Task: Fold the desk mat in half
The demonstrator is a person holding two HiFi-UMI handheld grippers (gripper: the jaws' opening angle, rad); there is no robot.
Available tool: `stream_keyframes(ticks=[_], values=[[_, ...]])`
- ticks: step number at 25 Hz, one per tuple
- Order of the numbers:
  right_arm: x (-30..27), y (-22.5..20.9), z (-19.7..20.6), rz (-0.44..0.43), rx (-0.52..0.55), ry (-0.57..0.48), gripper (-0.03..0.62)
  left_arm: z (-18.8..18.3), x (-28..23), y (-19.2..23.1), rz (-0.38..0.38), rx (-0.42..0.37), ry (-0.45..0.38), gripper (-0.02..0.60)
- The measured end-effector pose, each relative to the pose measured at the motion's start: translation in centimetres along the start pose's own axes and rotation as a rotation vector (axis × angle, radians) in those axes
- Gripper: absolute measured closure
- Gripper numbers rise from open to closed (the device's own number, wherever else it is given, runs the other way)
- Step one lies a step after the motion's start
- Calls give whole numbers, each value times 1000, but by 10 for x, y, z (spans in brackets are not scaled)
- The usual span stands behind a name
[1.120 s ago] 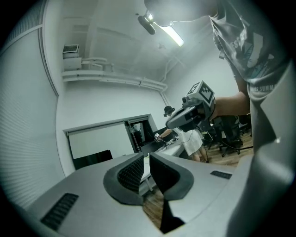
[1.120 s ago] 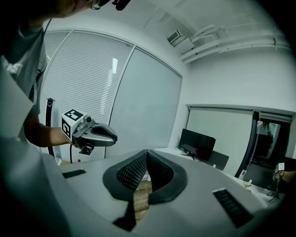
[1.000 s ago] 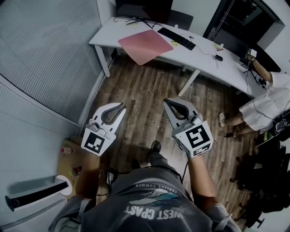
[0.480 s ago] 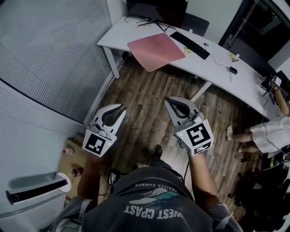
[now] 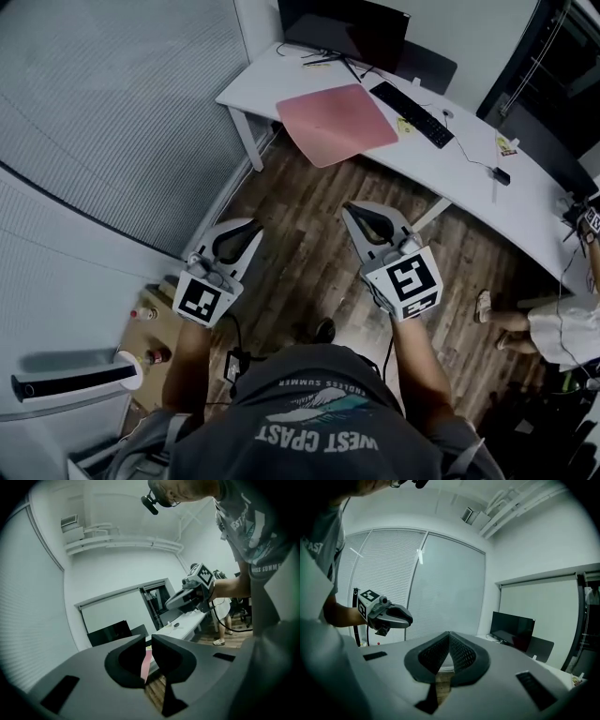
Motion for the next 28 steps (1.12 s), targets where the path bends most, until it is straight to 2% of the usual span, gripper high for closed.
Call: stream_keyframes(ticks=[10, 13, 18, 28], values=[[-8, -53, 4, -12, -7, -21, 568, -4, -43, 7, -11, -20, 18, 531], [-12, -61, 7, -6, -11, -14, 568, 0, -56, 12, 10, -38, 20, 530], [-25, -73, 8, 18, -24, 14, 568, 16, -81, 27, 43, -4, 7, 531], [-82, -103, 1, 126, -33, 67, 568, 52, -149, 99, 157, -16, -59, 531]])
Point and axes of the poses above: the fingertips, and each gripper's own axes: x backward along the fingers, y to its left, z out of its underside, the point moved 9 cm from there along x, backward along the fingers, and after that the axes turned 5 degrees about -x, right-handed, at the moved point
